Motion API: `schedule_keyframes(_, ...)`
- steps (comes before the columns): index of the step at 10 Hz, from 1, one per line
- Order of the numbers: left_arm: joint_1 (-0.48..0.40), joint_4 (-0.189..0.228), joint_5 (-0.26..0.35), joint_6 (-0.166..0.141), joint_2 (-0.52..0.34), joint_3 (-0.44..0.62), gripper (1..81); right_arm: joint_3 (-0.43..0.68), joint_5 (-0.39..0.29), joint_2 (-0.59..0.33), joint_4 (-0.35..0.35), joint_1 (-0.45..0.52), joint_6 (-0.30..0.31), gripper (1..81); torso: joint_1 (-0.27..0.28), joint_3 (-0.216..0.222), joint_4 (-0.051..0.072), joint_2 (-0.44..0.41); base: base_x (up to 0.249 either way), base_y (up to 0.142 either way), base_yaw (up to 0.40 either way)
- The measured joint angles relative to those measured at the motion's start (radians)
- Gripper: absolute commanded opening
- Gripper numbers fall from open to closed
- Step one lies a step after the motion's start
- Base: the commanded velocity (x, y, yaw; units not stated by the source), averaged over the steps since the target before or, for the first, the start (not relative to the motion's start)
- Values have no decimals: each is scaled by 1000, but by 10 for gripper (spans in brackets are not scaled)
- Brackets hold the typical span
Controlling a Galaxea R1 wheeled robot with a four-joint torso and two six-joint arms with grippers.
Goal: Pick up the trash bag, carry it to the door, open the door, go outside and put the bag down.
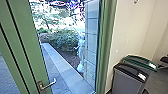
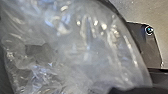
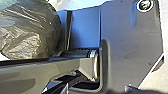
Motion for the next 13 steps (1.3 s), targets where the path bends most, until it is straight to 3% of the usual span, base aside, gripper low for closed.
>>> schedule_keyframes(3,-3,1,-1,1,2,0,10,0,0,0,0,0,0,811,0,0,0,0,89,0,0)
schedule_keyframes(13,-1,14,0,2,2,0,10,-1,1,0,0,0,0,811,0,0,0,0,0,0,0)
